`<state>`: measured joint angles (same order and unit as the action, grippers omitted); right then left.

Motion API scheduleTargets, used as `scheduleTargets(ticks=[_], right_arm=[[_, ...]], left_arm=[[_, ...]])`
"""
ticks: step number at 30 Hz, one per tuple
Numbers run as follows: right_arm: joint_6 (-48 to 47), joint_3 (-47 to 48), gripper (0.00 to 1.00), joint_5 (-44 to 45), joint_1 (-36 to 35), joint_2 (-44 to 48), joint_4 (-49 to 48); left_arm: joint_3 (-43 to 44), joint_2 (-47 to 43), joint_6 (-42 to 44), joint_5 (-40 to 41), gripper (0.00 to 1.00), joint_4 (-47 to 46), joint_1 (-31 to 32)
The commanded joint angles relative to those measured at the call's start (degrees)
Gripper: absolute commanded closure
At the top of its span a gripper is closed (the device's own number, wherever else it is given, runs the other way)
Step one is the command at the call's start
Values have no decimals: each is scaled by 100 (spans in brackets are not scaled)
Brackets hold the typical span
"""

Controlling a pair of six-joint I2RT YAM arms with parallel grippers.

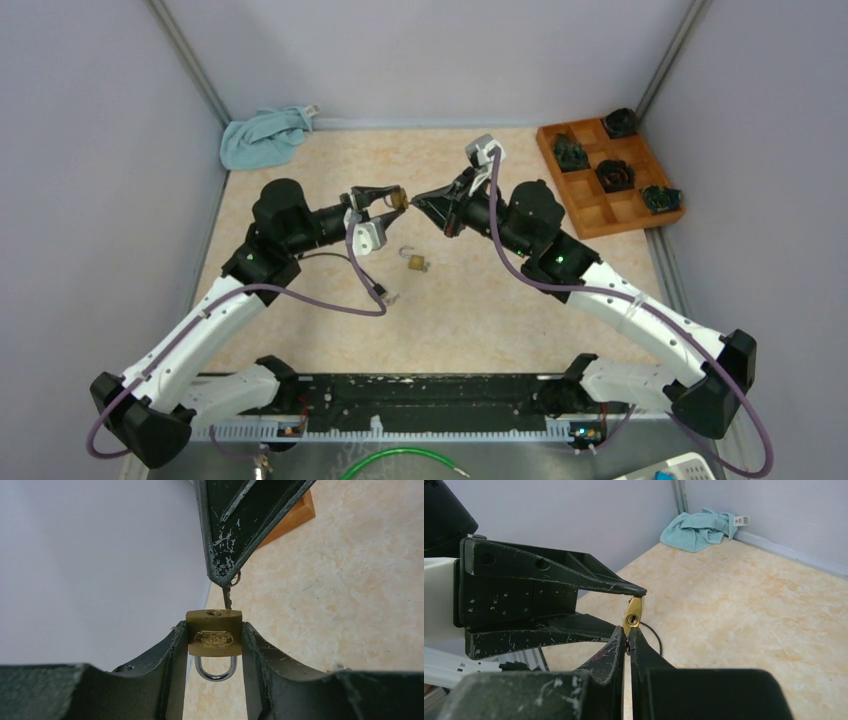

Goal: Unlock with the key
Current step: Unlock the lock.

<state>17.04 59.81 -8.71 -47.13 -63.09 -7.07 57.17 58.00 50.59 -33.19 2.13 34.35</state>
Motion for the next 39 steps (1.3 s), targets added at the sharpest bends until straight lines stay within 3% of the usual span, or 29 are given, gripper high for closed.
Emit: scheduleTargets(ticks=[1,39], right_arm=[[-16,268,100,72,-64,86,-351],[160,256,100,49,-59,-70,-567]], left_arm=[[-2,-24,-58,-42,100,-218,-33],[-39,-56,-111,-30,100,-168,-49]])
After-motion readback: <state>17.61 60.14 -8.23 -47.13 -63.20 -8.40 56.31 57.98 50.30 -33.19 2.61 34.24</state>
